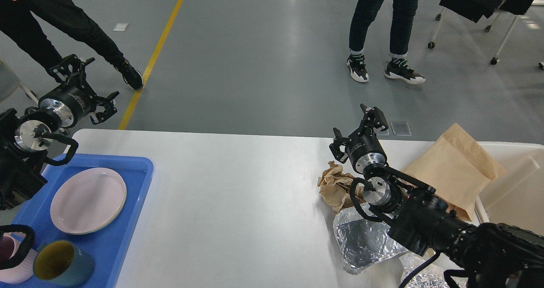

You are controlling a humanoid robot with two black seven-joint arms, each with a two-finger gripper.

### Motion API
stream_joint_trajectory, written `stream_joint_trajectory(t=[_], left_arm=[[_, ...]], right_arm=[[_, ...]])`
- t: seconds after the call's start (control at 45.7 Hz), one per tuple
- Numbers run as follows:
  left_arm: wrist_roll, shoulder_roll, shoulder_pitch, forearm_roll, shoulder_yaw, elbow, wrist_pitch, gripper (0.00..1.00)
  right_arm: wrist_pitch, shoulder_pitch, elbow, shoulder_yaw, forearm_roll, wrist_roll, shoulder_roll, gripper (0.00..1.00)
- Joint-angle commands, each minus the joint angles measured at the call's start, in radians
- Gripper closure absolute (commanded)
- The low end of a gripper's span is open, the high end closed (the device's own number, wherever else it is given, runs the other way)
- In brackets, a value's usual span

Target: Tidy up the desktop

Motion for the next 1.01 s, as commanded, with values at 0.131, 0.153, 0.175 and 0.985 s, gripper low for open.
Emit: stream_joint_trajectory(t=[0.131,0.153,0.175,0.985], left_arm=[[-0.006,-0.068,0.002,-0.192,-0.255,0.007,0.035,0.04],[-0.006,-0.066,0.002,-0.192,-0.263,0.007,0.042,0.04],[-0.006,-0.066,0.0,-0.194,-0.269,0.005,0.05,0.04],[-0.169,0.038,-0.012,-0.183,-0.258,-0.002,-0.073,0.04]], right_arm=[[0.0,0.0,0.0,0.0,0.0,0.0,0.0,0.0],[0.0,0.0,0.0,0.0,0.0,0.0,0.0,0.0],[0.0,0.0,0.0,0.0,0.0,0.0,0.0,0.0],[0.0,0.0,0.0,0.0,0.0,0.0,0.0,0.0]])
